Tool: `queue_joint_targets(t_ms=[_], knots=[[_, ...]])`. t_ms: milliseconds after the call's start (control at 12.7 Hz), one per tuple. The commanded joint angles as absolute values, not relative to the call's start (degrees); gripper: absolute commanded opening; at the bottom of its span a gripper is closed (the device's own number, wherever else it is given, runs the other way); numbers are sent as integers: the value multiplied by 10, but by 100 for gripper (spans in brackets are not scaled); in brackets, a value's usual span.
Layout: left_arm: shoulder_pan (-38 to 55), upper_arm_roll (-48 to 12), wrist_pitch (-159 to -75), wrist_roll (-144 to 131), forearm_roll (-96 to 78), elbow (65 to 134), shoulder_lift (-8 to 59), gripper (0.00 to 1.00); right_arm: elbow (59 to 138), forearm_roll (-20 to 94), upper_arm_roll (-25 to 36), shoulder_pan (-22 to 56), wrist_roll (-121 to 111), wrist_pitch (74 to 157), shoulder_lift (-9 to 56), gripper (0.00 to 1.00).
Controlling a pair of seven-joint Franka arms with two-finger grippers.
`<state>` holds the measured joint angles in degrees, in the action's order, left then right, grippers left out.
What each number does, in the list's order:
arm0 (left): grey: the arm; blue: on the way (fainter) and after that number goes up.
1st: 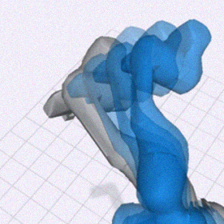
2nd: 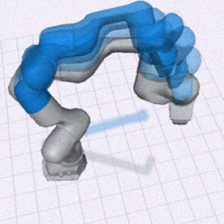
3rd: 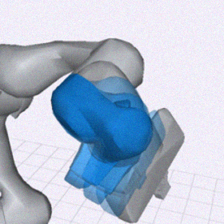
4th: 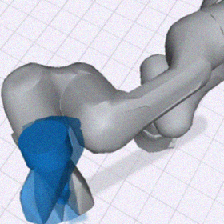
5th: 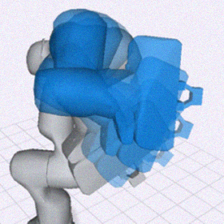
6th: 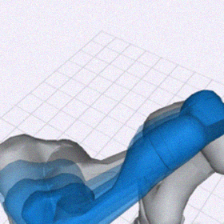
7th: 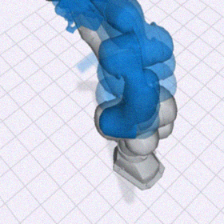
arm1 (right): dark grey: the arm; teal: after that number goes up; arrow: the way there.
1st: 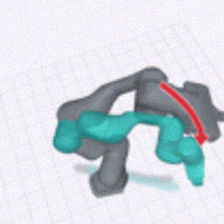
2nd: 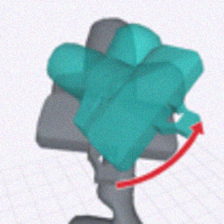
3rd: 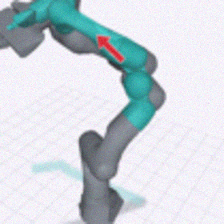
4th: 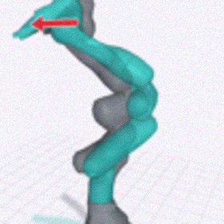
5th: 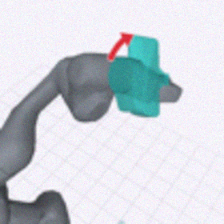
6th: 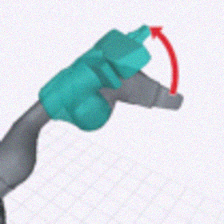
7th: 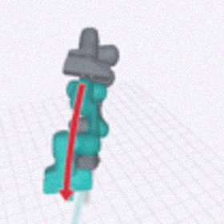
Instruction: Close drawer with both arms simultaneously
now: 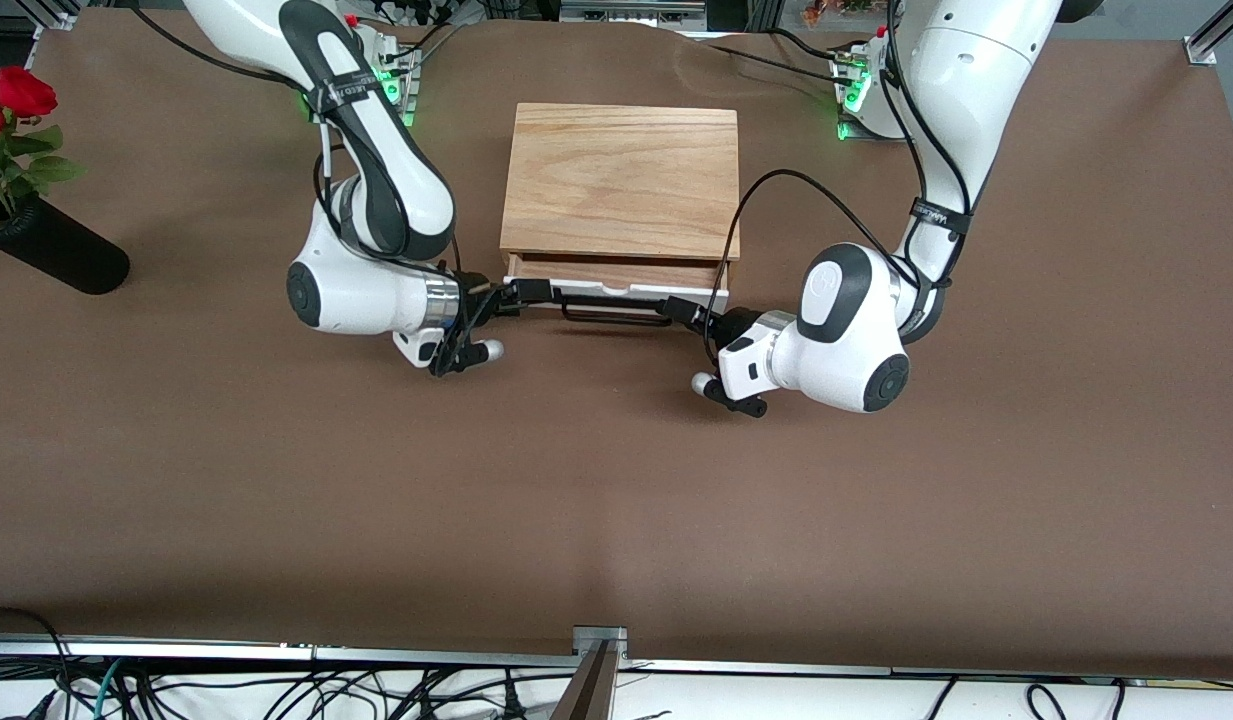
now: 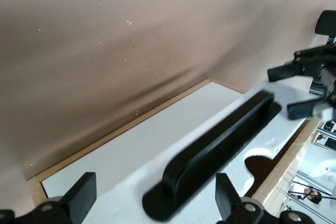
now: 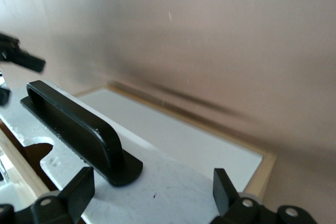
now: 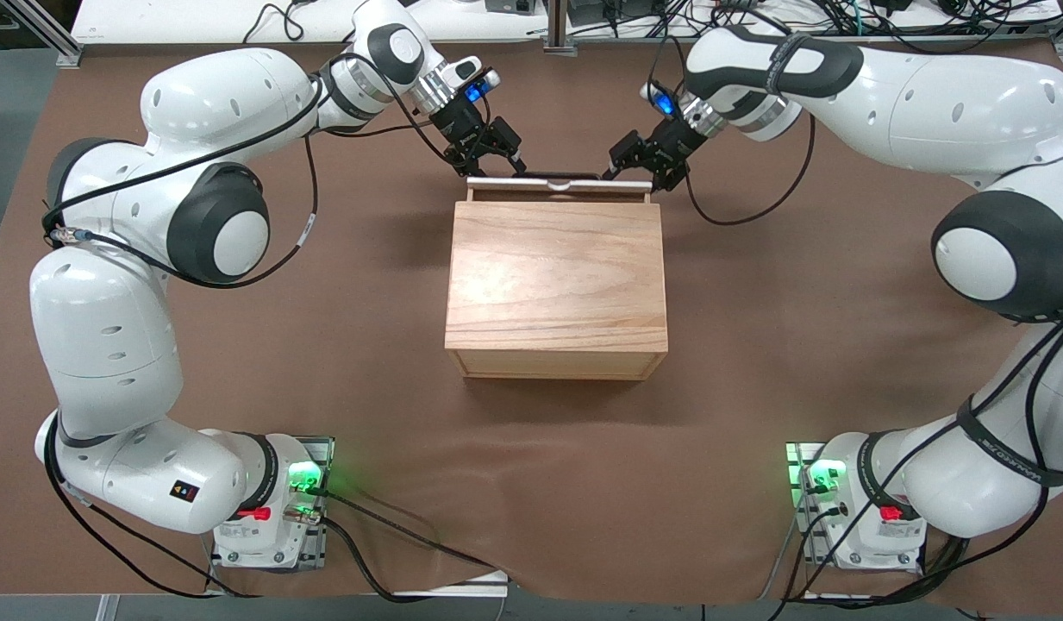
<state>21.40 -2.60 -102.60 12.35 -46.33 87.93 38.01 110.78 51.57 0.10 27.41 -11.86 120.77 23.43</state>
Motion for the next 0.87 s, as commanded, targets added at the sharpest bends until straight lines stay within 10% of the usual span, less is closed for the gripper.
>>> queue_joint_targets(t_ms=[0,789], knots=[[213,-24,-1015,137,-468,892,380,100,1202,517,-22,276,-136,1229,182,100],[212,-21,-891,128,-465,901,382,100,1123,444,57,271,-133,1143,187,100]])
